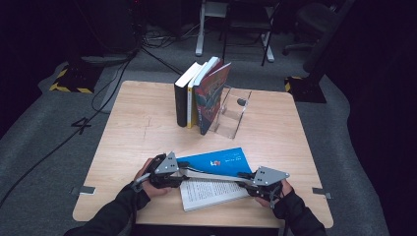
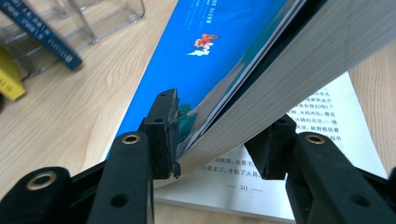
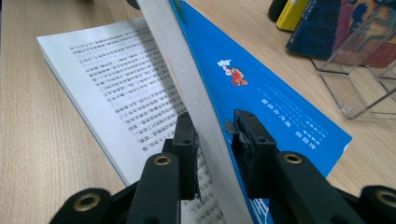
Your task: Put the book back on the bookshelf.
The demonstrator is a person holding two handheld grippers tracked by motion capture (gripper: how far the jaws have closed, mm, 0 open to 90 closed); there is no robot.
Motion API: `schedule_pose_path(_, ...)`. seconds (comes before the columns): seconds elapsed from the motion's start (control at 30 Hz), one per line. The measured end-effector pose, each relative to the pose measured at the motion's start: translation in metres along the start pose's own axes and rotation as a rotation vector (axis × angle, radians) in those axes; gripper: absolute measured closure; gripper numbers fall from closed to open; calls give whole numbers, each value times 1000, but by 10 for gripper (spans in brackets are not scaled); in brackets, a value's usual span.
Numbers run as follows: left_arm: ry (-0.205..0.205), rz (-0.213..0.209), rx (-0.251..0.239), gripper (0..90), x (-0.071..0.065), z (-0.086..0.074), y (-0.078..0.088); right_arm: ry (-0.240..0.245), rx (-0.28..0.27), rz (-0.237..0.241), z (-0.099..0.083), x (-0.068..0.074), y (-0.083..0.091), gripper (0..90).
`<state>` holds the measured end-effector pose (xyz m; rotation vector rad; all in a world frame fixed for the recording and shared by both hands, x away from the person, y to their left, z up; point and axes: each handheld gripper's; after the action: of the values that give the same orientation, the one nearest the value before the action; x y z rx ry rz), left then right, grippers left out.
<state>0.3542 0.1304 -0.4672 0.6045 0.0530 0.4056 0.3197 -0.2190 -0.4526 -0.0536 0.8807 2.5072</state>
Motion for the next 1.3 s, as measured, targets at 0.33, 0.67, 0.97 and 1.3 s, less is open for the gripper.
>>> schedule_pose_path(0.33, 8, -44, 18, 502, 10, 8, -5, -15, -1, -28, 1, 2, 3, 742)
schedule_pose_path(0.67, -45, -81, -67, 441, -23, 31, 4, -13, 12, -18, 0, 3, 1, 727)
schedule_pose_path(0.97, -50, -56, -56, 560, -31, 30, -11, -17, 7, -7, -1, 1, 0, 706)
schedule_pose_path(1.3, -79, -118, -12, 694, -28, 24, -14, -56, -29, 25, -7, -6, -1, 541)
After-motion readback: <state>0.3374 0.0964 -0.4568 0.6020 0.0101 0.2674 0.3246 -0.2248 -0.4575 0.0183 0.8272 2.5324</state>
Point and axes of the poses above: each handheld gripper's, and its own axes: y roughly backward along the jaws, z roughly out of its top, x roughly to its left, and after that the axes turned 1 degree about -y, right-handed
